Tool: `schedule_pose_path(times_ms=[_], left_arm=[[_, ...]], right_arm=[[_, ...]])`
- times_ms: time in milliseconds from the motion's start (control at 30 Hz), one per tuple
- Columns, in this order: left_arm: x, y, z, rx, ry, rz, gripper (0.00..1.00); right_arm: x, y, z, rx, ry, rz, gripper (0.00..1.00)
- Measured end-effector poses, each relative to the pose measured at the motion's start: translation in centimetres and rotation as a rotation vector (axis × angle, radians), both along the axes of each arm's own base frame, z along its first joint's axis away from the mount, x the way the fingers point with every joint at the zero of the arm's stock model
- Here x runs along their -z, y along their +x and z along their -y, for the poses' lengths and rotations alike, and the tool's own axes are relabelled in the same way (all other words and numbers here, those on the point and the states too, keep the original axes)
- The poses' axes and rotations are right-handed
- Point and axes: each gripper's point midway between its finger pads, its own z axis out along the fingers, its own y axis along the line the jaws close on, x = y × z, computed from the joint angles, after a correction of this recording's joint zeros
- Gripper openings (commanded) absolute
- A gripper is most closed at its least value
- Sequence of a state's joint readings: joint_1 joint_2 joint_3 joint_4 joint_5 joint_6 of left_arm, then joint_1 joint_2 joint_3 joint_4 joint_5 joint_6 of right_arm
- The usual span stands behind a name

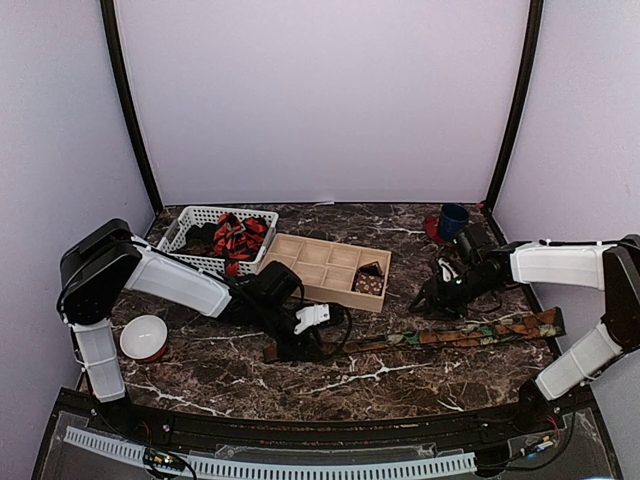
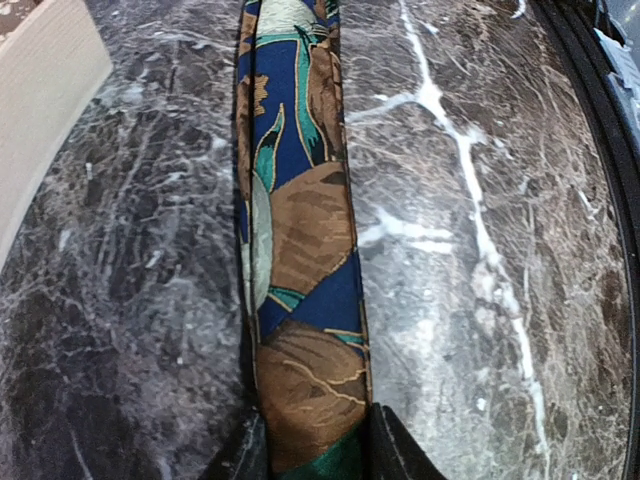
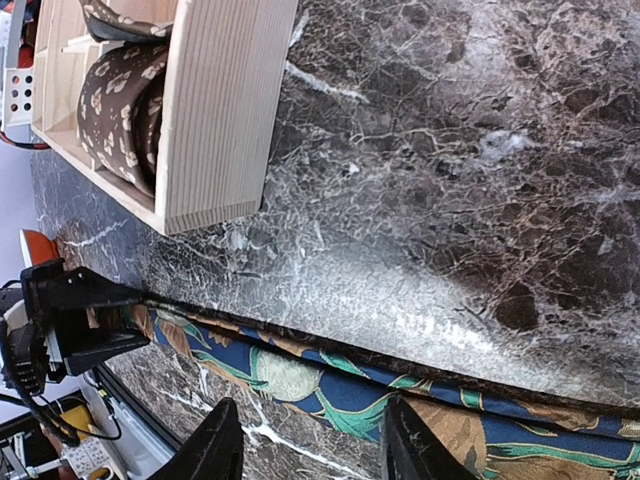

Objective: Roll the ties
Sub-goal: Smooth out the tie at the center of the board.

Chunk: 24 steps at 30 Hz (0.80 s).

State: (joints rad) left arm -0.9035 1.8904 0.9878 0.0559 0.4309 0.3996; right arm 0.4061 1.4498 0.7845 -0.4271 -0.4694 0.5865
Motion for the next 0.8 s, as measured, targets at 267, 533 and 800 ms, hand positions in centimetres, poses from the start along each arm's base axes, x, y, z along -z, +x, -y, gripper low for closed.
schedule_pose_path(times_ms=[267,533,800], left_arm=[[0.0,-2.8,-0.7,0.034,-0.008,-0.105,0.32],[-0.5,-2.4,-0.8,-0.017,0.004,-0.119,0.72],[-3.9,-2.3,-2.3,-0.127,-0.023,-0.103,0.76]], right_arm=[[0.7,-1.1,0.2,-0.055,-0.011,-0.009,0.46],[0.2,-2.1,-0.3,-0.086,0.038,-0.011,0.51],[-1.5,-2.3,-2.1,-0.142,0.112,0.04,0.47]])
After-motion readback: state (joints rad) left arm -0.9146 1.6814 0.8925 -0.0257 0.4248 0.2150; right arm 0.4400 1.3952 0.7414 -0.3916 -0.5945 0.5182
